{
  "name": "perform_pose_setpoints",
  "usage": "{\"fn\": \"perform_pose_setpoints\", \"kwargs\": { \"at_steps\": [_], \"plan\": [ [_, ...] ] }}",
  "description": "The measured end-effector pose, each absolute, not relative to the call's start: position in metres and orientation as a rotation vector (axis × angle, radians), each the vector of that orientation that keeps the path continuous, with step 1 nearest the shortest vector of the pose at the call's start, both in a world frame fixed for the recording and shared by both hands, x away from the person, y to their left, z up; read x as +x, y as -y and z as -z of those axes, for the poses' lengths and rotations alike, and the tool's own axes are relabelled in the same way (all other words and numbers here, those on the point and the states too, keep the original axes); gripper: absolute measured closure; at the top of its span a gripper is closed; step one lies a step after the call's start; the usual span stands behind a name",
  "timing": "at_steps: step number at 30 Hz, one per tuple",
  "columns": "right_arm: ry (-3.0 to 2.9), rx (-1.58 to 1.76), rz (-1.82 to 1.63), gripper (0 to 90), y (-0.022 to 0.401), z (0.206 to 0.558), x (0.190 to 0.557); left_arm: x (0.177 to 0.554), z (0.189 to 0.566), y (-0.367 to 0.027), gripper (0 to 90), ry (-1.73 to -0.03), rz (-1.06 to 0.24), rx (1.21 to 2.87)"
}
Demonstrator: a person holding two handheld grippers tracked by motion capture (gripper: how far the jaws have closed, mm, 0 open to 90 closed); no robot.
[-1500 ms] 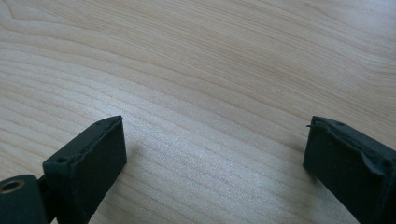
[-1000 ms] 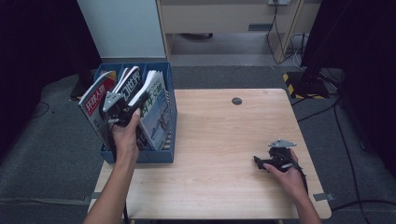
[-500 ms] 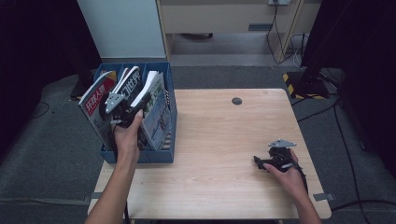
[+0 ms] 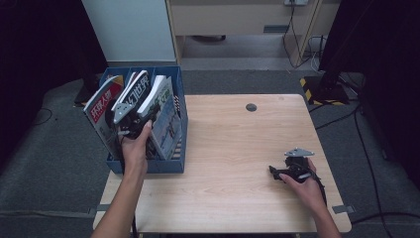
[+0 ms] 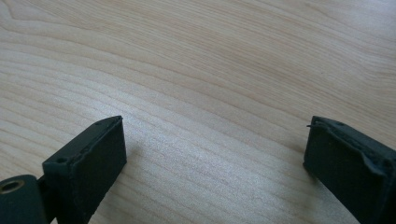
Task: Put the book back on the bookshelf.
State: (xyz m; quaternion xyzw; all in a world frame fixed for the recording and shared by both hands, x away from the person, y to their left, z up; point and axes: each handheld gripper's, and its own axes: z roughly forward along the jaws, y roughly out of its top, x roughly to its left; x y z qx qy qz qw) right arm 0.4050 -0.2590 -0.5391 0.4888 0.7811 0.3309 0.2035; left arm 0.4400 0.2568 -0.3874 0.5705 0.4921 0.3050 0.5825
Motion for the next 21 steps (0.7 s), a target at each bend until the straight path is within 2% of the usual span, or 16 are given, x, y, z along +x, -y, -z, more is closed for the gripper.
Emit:
{"fn": "perform_pose_setpoints", "kwargs": {
  "at_steps": [12, 21],
  "plan": [
    [-2.179, 1.365, -0.923, 5.8, 0.2589, 0.5391, 0.4050, 0.4379, 0.3925, -0.2557, 69.4, -1.161, -0.721, 1.326],
    [-2.179, 1.365, -0.923, 5.8, 0.2589, 0.5391, 0.4050, 0.4358, 0.3930, -0.2555, 70.2, -1.151, -0.709, 1.327]
  ]
}}
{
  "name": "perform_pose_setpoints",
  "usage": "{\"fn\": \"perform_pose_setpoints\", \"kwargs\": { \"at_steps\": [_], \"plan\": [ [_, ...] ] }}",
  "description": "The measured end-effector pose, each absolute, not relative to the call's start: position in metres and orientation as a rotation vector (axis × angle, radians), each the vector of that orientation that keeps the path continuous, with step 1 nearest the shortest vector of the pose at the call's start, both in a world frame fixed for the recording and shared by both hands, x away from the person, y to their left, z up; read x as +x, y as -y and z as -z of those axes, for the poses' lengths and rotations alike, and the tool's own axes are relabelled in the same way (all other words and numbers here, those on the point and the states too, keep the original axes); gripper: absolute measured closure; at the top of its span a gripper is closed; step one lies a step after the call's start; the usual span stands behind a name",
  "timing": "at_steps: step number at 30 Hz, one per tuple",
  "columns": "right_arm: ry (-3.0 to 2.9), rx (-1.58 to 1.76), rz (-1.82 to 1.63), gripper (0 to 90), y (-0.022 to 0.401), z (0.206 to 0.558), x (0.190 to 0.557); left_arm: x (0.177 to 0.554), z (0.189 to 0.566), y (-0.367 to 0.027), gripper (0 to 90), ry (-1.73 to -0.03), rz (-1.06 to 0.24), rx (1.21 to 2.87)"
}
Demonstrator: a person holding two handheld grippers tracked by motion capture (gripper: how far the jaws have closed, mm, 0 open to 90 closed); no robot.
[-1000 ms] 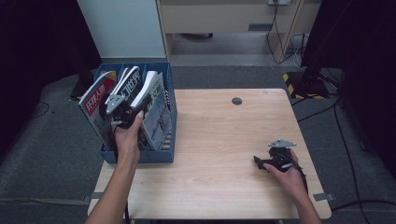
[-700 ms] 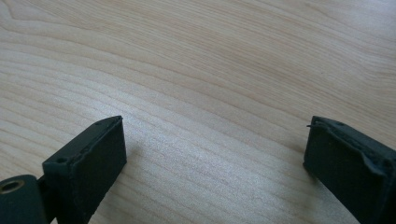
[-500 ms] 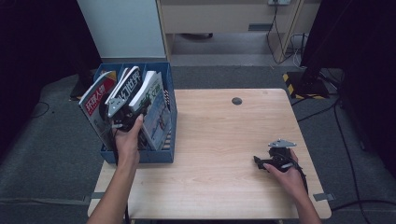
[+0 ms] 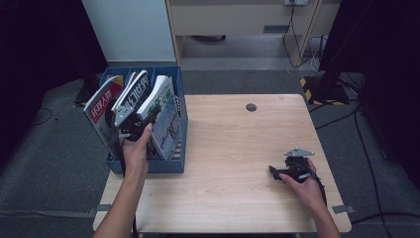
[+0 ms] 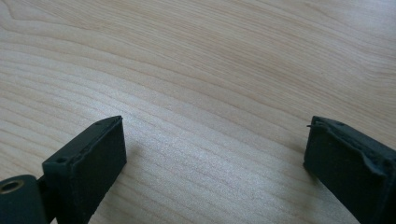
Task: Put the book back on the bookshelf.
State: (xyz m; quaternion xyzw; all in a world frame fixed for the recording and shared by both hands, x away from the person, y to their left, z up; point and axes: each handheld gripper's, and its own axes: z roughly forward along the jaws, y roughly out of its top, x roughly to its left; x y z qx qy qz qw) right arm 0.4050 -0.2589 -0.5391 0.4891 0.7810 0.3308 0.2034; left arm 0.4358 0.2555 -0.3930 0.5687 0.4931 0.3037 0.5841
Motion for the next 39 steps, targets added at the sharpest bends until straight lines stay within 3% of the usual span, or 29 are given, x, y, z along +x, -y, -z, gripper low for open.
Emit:
{"fn": "perform_pose_setpoints", "kwargs": {
  "at_steps": [20, 34, 39],
  "plan": [
    [-2.180, 1.364, -0.923, 5.7, 0.259, 0.539, 0.405, 0.436, 0.393, -0.253, 70.7, -1.158, -0.710, 1.322],
    [-2.180, 1.364, -0.923, 5.7, 0.259, 0.539, 0.405, 0.445, 0.392, -0.255, 60.5, -1.190, -0.689, 1.341],
    [-2.180, 1.364, -0.923, 5.7, 0.259, 0.539, 0.405, 0.448, 0.394, -0.254, 61.5, -1.198, -0.697, 1.346]
  ]
}}
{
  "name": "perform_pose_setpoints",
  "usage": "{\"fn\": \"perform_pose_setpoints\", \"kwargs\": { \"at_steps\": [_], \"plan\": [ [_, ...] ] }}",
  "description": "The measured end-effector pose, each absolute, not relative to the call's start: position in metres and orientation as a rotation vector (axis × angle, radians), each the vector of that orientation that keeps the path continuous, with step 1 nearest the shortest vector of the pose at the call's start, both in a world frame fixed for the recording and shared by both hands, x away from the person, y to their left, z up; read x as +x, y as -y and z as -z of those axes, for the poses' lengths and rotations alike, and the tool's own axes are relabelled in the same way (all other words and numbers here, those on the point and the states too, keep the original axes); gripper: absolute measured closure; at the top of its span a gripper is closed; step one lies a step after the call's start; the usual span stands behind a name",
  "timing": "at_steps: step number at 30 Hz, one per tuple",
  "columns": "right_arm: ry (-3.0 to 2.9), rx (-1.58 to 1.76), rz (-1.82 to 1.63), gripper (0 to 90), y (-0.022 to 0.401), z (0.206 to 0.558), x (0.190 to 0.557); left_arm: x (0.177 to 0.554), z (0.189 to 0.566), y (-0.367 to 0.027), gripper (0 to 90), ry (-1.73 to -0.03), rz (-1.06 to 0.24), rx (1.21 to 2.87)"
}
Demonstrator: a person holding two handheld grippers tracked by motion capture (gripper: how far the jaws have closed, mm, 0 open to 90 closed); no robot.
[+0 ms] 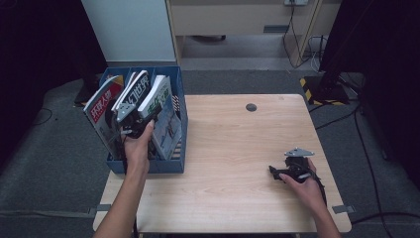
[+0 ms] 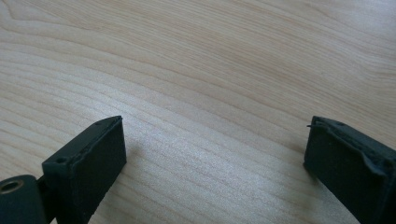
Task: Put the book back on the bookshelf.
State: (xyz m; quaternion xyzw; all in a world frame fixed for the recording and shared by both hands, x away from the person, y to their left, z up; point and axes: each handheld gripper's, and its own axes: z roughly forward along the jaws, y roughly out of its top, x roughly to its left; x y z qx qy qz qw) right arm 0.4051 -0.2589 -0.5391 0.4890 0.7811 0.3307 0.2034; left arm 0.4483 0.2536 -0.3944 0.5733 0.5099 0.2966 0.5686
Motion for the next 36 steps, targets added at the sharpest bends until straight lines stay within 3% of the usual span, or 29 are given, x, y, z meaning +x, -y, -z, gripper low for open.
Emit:
{"fn": "perform_pose_setpoints", "kwargs": {
  "at_steps": [3, 6, 9, 36],
  "plan": [
    [-2.180, 1.364, -0.923, 5.7, 0.259, 0.539, 0.405, 0.450, 0.395, -0.253, 60.6, -1.205, -0.697, 1.354],
    [-2.180, 1.364, -0.923, 5.7, 0.259, 0.539, 0.405, 0.449, 0.395, -0.254, 69.2, -1.215, -0.717, 1.352],
    [-2.180, 1.365, -0.923, 5.7, 0.259, 0.539, 0.405, 0.447, 0.393, -0.255, 72.3, -1.213, -0.720, 1.348],
    [-2.180, 1.364, -0.923, 5.7, 0.259, 0.539, 0.405, 0.459, 0.392, -0.253, 72.9, -1.181, -0.749, 1.320]
  ]
}}
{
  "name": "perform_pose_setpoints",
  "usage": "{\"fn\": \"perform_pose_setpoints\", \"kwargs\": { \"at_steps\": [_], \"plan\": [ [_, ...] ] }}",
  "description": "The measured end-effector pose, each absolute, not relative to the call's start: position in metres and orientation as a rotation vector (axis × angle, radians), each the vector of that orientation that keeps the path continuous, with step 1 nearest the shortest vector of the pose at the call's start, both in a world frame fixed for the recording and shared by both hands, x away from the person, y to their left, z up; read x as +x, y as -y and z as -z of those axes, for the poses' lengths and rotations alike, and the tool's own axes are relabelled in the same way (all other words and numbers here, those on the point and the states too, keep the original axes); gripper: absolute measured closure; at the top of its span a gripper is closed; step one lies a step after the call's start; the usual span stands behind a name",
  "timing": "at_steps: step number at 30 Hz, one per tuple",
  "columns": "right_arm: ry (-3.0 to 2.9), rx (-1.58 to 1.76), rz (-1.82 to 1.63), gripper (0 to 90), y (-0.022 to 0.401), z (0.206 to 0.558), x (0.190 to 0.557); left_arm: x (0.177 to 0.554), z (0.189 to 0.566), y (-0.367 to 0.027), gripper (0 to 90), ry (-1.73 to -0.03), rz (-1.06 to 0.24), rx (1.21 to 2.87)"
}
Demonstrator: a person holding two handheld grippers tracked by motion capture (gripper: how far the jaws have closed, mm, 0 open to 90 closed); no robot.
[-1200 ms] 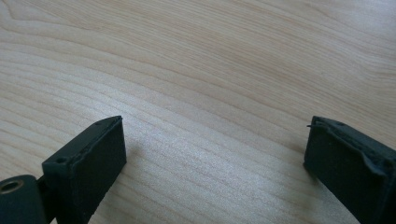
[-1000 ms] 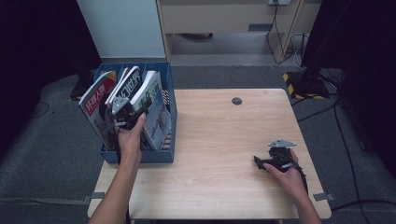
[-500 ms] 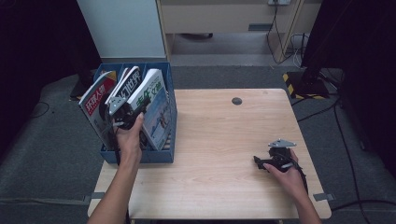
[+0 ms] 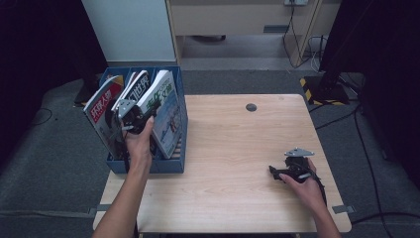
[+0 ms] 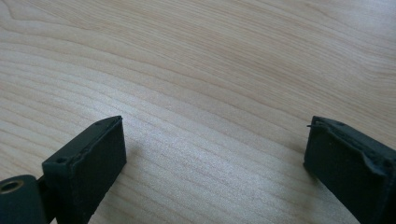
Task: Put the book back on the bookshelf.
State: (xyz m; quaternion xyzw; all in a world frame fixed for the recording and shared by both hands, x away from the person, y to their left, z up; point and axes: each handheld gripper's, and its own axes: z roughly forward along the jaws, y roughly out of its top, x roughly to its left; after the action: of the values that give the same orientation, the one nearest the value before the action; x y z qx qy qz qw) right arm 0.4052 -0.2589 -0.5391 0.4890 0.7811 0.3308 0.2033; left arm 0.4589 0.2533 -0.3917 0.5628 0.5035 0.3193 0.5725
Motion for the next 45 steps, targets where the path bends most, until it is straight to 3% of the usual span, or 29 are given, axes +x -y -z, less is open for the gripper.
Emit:
{"fn": "perform_pose_setpoints", "kwargs": {
  "at_steps": [20, 29, 45],
  "plan": [
    [-2.179, 1.365, -0.923, 5.7, 0.259, 0.539, 0.405, 0.455, 0.396, -0.253, 69.7, -1.186, -0.755, 1.345],
    [-2.179, 1.364, -0.923, 5.7, 0.259, 0.539, 0.405, 0.446, 0.399, -0.250, 52.9, -1.187, -0.748, 1.363],
    [-2.180, 1.365, -0.923, 5.7, 0.259, 0.539, 0.405, 0.426, 0.416, -0.257, 42.2, -1.162, -0.739, 1.409]
  ]
}}
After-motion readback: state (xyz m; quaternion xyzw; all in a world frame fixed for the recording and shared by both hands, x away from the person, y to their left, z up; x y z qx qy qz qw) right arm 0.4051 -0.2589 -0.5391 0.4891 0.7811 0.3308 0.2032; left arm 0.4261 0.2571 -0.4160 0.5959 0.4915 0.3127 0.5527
